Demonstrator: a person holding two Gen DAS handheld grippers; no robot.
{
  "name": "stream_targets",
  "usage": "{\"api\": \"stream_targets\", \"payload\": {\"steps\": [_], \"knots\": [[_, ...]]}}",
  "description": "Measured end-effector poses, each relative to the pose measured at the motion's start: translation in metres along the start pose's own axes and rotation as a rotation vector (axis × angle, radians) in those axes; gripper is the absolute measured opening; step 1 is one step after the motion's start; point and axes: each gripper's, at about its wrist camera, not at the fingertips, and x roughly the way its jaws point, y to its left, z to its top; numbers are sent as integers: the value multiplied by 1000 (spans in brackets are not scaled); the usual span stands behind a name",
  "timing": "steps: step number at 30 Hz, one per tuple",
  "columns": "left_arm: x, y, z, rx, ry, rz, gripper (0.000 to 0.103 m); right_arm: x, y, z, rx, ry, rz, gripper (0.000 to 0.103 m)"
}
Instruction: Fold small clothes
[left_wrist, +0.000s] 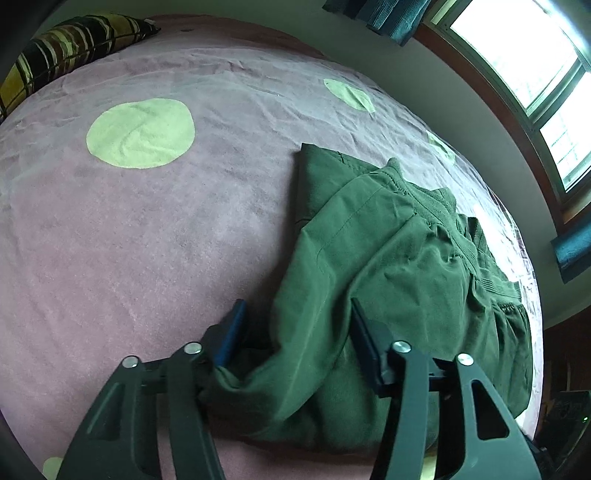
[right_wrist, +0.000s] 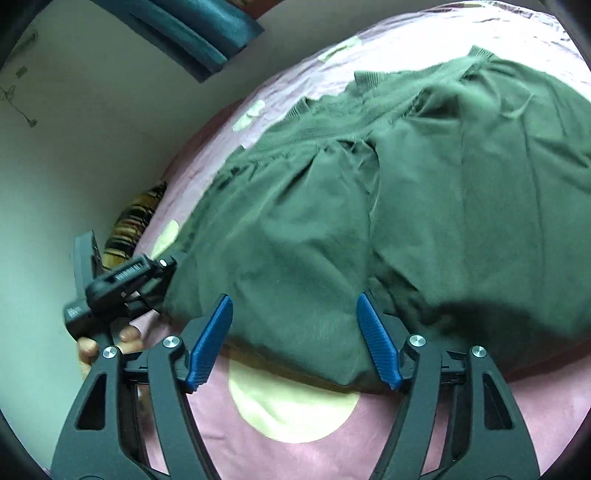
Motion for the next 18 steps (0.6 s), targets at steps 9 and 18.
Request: {"api": "stream_targets", "payload": {"steps": [9,18], "knots": [[-22,34,-13,-123,54,-144,62,9,-5,-1,14,28,54,70],[-18,33,-22,-178,72,-184,68,8,-9,-2,-5,21,60,71]]}}
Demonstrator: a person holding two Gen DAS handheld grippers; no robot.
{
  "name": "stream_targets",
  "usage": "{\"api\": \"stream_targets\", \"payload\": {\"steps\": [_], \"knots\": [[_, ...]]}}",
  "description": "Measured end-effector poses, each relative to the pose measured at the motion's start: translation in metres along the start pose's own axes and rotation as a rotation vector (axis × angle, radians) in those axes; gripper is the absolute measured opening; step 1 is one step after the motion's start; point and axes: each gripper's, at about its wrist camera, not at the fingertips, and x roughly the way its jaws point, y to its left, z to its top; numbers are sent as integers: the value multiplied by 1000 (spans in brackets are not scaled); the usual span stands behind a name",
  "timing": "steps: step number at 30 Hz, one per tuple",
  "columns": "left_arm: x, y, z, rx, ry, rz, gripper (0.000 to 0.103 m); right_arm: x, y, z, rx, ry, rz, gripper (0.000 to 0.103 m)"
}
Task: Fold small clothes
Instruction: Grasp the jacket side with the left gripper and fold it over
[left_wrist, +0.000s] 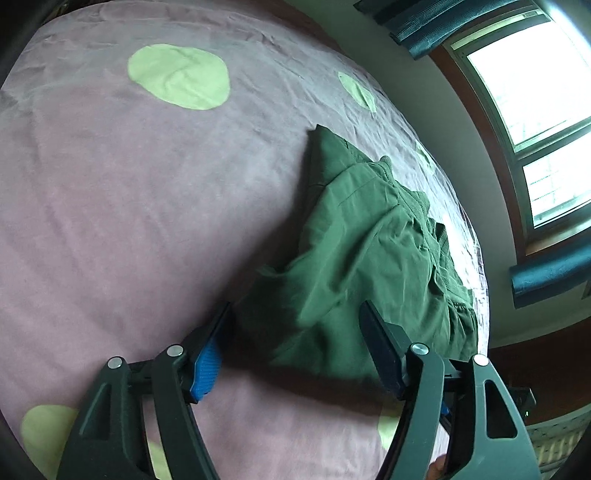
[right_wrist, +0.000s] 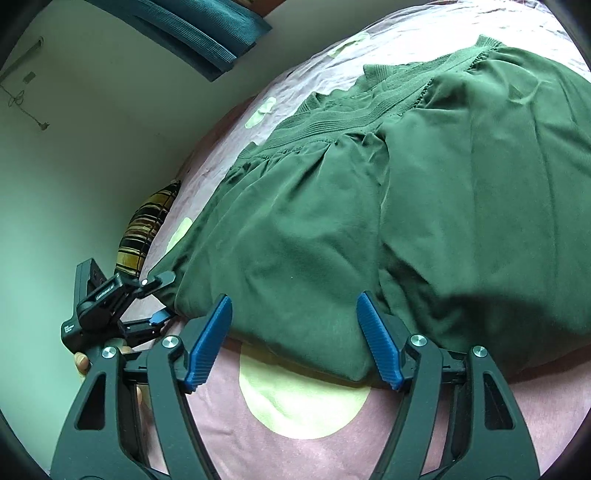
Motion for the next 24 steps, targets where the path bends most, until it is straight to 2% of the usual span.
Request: {"api": "stream_targets", "payload": {"steps": [1,2,3,4,6,8,11,12,13,18,24], "knots": [[3,-3,0,12,-11,7,68,-1,0,-1,-3,-2,-2,71],[7,-9,0,41,-36,43,60,-2,1,-1,-8,-5,-6,71],[8,-15,0,71,-57,90,46,-4,3,-1,-12,-11,-8,71],[9,-18,0,91,-58,107,42,-6,6,-1,-18,-20,-10,71],[12,-24,0,116,-48,119,27,-14,12,1,-38,-56,-10,71],[8,-30,2,140,-55,113,21,-21,19,3,-61,-83,5,71],[-2,-37,4,163,-74,105,17,-14,22,3,-73,-44,35,71],[-7,-42,4,179,-84,101,16,2,17,0,-44,33,50,72],[-10,-47,4,191,-90,96,15,9,14,-2,-37,49,38,72],[-27,-87,0,291,-152,91,12,15,17,-6,-95,24,21,73],[-44,-158,-13,461,-215,107,11,4,24,-11,-132,0,32,76]]}}
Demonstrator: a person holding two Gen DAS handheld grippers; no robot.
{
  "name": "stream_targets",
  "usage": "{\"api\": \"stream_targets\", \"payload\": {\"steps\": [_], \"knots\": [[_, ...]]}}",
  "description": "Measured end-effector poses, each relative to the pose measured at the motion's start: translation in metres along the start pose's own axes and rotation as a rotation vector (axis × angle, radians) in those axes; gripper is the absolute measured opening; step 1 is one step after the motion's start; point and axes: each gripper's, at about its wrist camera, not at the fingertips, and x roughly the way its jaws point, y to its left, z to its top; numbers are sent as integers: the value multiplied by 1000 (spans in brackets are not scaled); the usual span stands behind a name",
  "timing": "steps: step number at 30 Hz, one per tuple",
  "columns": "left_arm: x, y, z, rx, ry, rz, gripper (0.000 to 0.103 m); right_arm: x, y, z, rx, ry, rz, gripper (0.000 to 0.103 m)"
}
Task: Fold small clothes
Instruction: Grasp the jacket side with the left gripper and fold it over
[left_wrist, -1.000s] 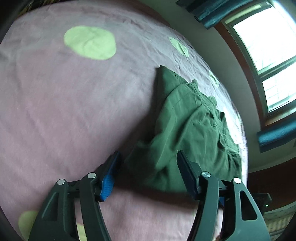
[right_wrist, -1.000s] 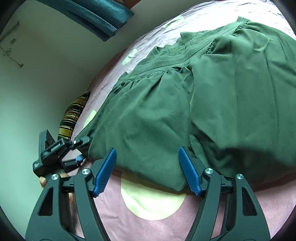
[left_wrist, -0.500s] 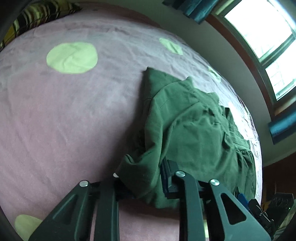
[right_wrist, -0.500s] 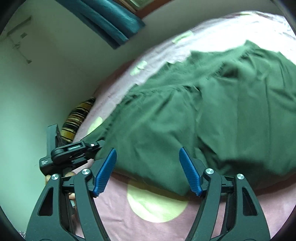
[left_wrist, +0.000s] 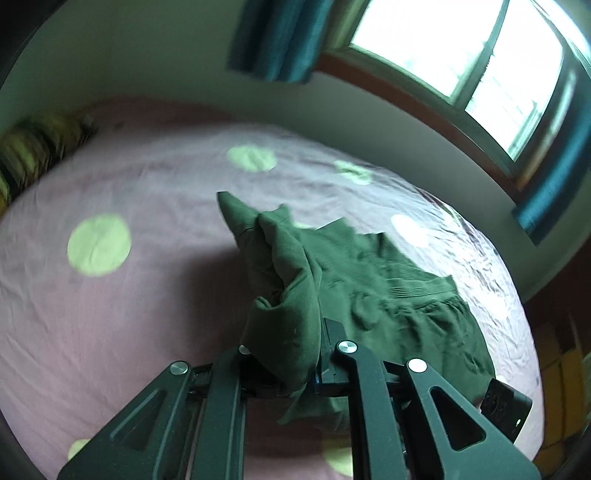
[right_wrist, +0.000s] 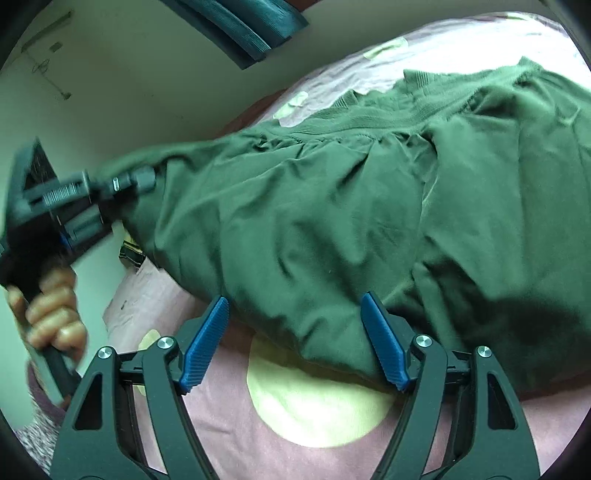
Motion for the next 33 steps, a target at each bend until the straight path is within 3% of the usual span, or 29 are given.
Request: {"api": "stream_targets", "payload": {"steps": [3,8,13,19,25,33], "knots": [[-5,-28,7,75,-20,-3,11,6,5,-4,-18,22,13,83],[-9,-90,4,216,-45,-6,11,9,3,-3,-27,32,48,84],[-5,-143,-5,320,-41,-32,11,-18,-10,-6,74,6,144,84],[12,-193,-27,412,-21,-37,11,-79,-39,-15,93,-39,85,84],[36,-241,-60,540,-29,25,11,-139,-72,-28,159,-85,50,84],[88,-276,-111,595,85,33,11,-186,-114,-56,249,-130,19,84]]}}
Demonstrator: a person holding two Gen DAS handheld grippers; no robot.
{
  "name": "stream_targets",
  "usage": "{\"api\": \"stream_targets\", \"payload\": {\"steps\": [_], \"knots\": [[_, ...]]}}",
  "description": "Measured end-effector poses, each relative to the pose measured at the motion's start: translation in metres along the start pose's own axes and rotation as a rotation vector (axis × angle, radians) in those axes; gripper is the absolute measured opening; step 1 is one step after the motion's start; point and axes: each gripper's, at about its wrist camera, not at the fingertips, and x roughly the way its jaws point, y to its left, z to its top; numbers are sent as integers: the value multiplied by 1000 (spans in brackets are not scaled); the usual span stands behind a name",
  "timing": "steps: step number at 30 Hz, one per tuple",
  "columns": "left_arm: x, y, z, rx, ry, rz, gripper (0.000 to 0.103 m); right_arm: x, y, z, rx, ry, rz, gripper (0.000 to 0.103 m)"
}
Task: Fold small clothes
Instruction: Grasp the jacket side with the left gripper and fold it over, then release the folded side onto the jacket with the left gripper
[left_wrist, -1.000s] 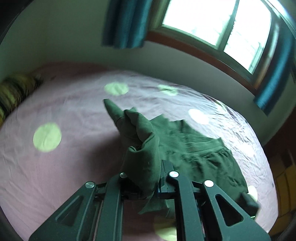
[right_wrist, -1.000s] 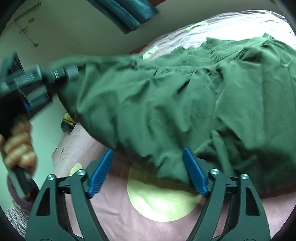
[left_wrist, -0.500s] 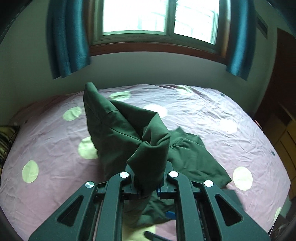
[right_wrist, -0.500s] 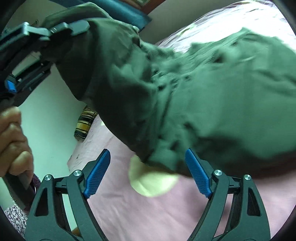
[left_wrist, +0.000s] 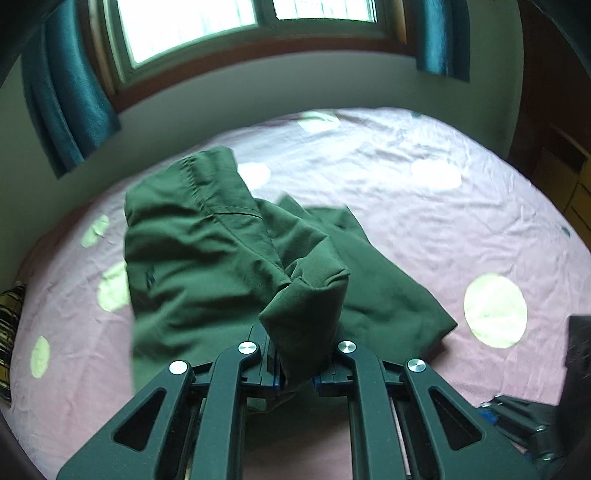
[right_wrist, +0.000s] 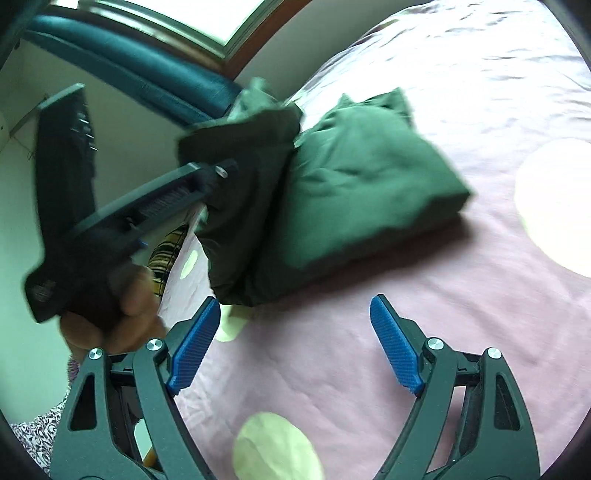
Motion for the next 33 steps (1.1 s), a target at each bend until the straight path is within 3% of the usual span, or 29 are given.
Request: {"api": "stream_targets", "payload": {"steps": [4,9,17,28,33], "knots": [[13,-19,-9,40,-2,46,12,-17,-20,0,55,-22,-6,84],[15,-22,-9,24,-15,49,16,-31,-37,1,121,-54,6,84],[9,-22,-6,16,-30,43,19,-39,-37,2,126,-68,4,84],[-32,-22,-9,6,-87,-45,44,-55,-38,2,136,-106,-22,84],[-76,9,-34,-42,-174,-84,67,-61,-29,5,130,-119,-27,84]]}}
